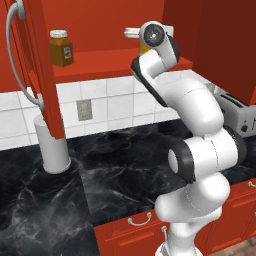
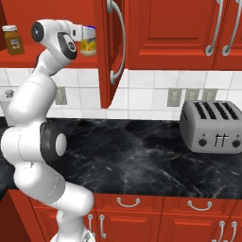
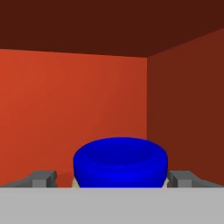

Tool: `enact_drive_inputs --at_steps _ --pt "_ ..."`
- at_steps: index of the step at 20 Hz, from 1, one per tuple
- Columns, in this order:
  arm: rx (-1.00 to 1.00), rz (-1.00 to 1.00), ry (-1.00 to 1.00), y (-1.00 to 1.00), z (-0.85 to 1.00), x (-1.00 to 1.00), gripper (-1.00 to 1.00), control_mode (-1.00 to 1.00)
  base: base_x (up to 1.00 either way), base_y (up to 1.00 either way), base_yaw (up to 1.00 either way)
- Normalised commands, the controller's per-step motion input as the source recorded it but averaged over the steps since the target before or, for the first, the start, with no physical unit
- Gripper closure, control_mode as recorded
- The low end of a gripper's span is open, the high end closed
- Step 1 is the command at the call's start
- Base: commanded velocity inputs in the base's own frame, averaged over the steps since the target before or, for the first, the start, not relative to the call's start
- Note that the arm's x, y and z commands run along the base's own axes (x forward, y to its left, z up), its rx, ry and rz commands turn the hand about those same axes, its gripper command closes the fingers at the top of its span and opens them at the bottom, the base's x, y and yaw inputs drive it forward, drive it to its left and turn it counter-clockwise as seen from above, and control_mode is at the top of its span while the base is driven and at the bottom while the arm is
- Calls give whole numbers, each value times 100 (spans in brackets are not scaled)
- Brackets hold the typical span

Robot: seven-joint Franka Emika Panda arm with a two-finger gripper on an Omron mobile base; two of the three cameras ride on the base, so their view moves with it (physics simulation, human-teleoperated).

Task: Collect the turmeric, mayonnaise, and shaker from the cabinet and place them next to the stove.

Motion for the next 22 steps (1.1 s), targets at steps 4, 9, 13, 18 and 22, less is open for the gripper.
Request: enact_drive_inputs --at_steps 4,9,13,18,22 --pt "0 0 0 -15 0 5 -100 -100 0 0 0" --pt "0 0 0 -9 0 5 -100 -100 0 0 0" --pt "0 0 0 -6 0 10 -100 -100 0 0 0" --pt "0 0 0 0 0 17 -100 -100 0 0 0" --pt "0 0 0 6 -4 20 100 -100 0 0 0"
